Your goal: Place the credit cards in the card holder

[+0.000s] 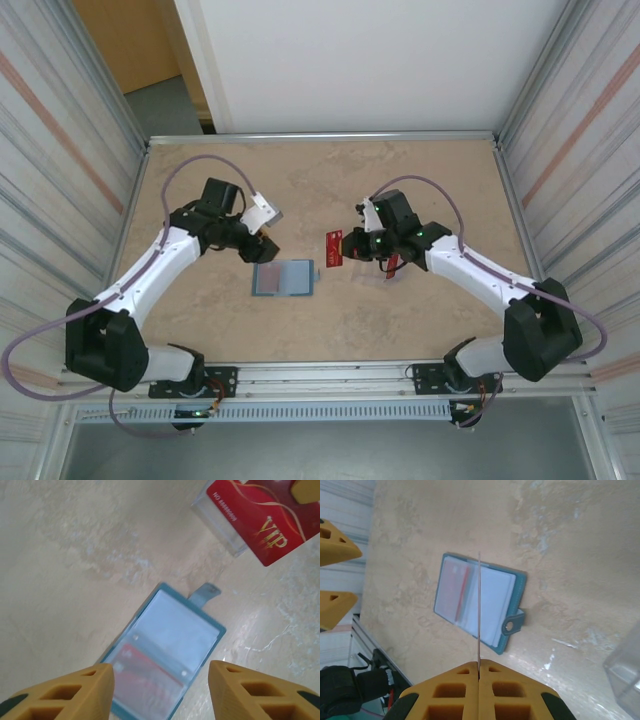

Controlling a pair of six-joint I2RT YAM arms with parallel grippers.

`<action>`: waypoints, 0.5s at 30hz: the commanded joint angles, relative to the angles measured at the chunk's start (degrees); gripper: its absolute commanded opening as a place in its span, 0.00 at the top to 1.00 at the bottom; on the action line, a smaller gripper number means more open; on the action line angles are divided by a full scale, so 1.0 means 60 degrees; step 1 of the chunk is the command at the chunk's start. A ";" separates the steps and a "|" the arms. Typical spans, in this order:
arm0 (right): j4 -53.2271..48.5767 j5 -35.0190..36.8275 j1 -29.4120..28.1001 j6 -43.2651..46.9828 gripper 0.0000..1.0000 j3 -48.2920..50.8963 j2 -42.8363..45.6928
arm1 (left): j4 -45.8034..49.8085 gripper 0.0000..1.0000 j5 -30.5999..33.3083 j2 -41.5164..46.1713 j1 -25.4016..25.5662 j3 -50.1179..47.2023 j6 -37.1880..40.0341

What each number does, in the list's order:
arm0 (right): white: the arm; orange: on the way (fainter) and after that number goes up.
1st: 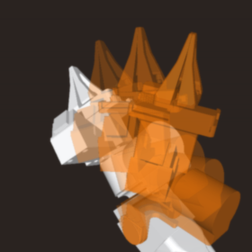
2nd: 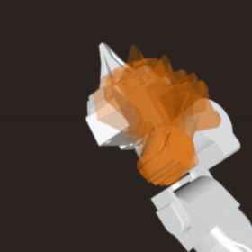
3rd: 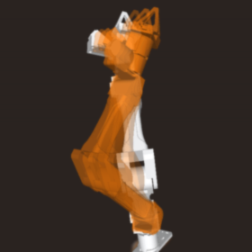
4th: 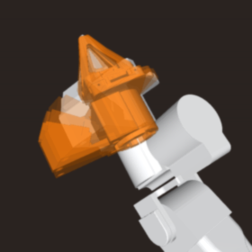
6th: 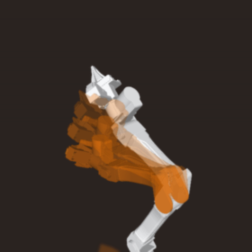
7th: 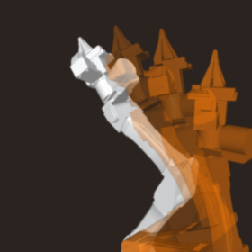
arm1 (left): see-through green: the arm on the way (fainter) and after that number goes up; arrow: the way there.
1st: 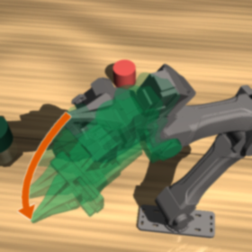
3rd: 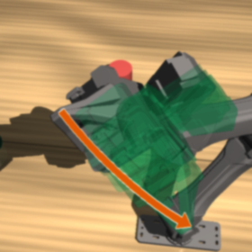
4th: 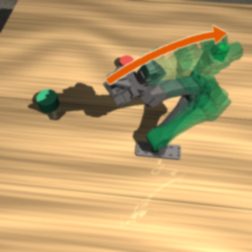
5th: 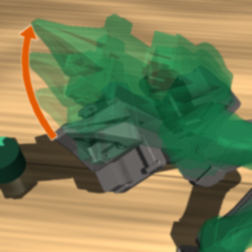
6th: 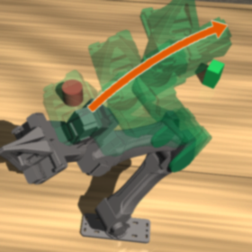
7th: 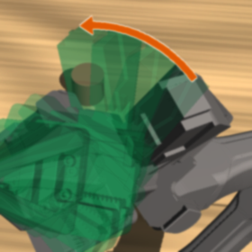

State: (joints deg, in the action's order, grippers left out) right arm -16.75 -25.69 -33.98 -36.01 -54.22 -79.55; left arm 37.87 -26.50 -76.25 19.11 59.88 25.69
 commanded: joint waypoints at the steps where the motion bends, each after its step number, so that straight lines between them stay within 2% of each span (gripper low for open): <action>1: 0.0532 -0.0438 -0.0276 -0.0207 1.00 -0.0554 -0.0451 | 0.0427 0.50 -0.0159 0.0392 -0.0412 -0.0466 0.0434; 5: 0.0830 -0.0715 -0.0557 -0.0282 1.00 -0.0784 -0.0974 | 0.0559 0.55 -0.0187 0.0519 -0.1048 -0.0703 0.0411; 9: 0.1136 -0.0962 -0.0714 -0.0512 1.00 -0.0936 -0.1563 | 0.0784 0.64 -0.0002 0.0086 -0.1195 -0.0696 0.0701; 11: 0.1349 -0.1093 -0.0850 -0.0615 1.00 -0.0983 -0.1775 | 0.1010 0.71 -0.0195 -0.0122 -0.1191 -0.0678 0.0895; 15: 0.1572 -0.1189 -0.1059 -0.0771 1.00 -0.1098 -0.2301 | 0.1101 0.95 -0.0486 -0.0563 -0.1181 -0.0778 0.1062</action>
State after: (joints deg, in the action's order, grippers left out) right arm -9.39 -30.83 -39.44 -38.87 -58.59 -91.55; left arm 42.17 -27.27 -78.26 12.05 55.75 29.87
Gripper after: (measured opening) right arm 0.046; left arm 0.080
